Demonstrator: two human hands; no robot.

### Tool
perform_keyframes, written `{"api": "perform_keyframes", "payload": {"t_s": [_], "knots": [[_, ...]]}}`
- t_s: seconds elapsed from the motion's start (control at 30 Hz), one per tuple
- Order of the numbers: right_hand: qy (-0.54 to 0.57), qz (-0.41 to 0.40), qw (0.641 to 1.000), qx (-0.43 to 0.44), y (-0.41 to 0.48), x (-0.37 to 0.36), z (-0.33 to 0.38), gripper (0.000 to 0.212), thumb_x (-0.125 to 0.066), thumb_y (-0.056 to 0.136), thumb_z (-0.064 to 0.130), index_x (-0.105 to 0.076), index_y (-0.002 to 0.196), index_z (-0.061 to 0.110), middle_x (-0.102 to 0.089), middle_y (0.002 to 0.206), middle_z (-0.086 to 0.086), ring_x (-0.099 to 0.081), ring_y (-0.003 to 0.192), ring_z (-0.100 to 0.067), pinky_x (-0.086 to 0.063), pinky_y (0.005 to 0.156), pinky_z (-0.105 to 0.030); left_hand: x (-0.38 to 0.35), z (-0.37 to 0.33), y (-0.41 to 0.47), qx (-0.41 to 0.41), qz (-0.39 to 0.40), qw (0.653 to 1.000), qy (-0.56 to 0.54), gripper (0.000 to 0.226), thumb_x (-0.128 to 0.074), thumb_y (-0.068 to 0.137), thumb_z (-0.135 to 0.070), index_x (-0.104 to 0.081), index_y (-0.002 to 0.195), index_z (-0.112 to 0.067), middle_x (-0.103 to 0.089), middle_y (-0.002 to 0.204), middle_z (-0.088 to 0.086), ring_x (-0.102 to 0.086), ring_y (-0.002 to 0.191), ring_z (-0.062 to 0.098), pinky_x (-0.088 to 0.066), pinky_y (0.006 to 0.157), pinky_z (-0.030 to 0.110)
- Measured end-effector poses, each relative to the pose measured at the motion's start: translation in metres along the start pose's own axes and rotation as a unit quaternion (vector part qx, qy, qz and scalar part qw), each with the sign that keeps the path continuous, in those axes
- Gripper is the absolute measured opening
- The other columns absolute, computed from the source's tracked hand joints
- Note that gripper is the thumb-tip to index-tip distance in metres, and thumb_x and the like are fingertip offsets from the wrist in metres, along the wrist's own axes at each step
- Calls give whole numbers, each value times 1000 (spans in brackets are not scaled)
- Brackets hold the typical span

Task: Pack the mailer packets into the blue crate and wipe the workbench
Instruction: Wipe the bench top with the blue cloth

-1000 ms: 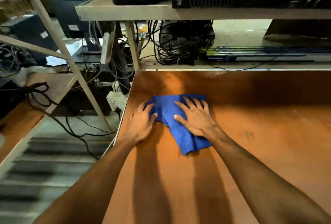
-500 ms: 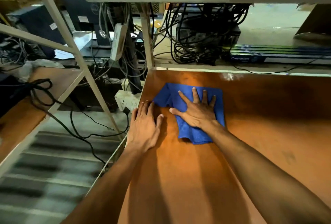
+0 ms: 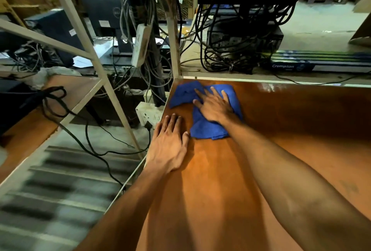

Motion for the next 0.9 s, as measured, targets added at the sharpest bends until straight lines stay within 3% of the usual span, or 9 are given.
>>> {"api": "perform_keyframes", "payload": {"t_s": [0.2, 0.37, 0.5, 0.57, 0.63, 0.8, 0.9], "knots": [[3, 33, 993, 111, 22, -13, 37, 57, -22, 100, 56, -12, 154, 42, -8, 163, 13, -5, 151, -18, 1, 120, -52, 0, 1, 2, -7, -5, 1000, -11, 69, -11, 97, -56, -17, 156, -21, -14, 164, -1, -5, 151, 15, -8, 123, 37], [-30, -5, 999, 9, 32, 5, -55, 57, -29, 97, 62, -20, 151, 44, -21, 161, 11, -12, 150, -18, -4, 119, -50, 0, 2, 2, -9, -8, 1000, -10, 66, -16, 98, -55, -19, 156, -23, -14, 164, -2, -3, 151, 14, -5, 123, 34], [-31, 11, 990, -135, 6, 27, -174, 64, -23, 97, 63, -9, 154, 38, -10, 163, 9, -6, 151, -20, 0, 120, -52, 0, 2, 1, -13, -2, 1000, -10, 66, -14, 100, -56, -15, 157, -24, -10, 164, -3, 0, 151, 13, -4, 123, 36], [-11, 31, 982, -184, -6, 31, -199, 69, -22, 95, 68, -7, 155, 37, -7, 164, 8, -2, 151, -20, 2, 120, -52, 0, 1, 1, -9, -3, 1000, -8, 66, -14, 99, -57, -16, 156, -25, -12, 164, -3, -1, 151, 13, -4, 123, 36], [-11, 41, 990, -137, -9, 24, -168, 71, -23, 94, 69, -6, 155, 36, -6, 164, 6, -1, 151, -22, 2, 119, -53, 0, 2, 2, -6, -7, 1000, -9, 66, -14, 98, -57, -19, 156, -25, -15, 164, -3, -4, 151, 13, -6, 123, 36], [-7, 39, 995, 94, -24, -2, -11, 70, -28, 93, 70, -14, 154, 38, -17, 162, 7, -6, 151, -22, 0, 119, -55, -4, 3, 4, -2, -6, 1000, 3, 71, -12, 94, -59, -25, 154, -24, -19, 163, -2, -7, 151, 12, -10, 123, 35], [-15, 44, 989, 137, -21, -7, -10, 71, -27, 91, 72, -15, 153, 41, -18, 162, 11, -8, 151, -19, -1, 119, -55, -7, 6, 5, 0, -3, 1000, 0, 72, -12, 93, -59, -24, 155, -24, -18, 163, -3, -7, 151, 12, -11, 123, 36]]}}
Point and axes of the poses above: each hand's wrist, its own y-axis towards the middle knuckle, its own x-axis out of the back of the hand, z = x × y, the point moved 9 cm from there along y, towards the middle knuckle
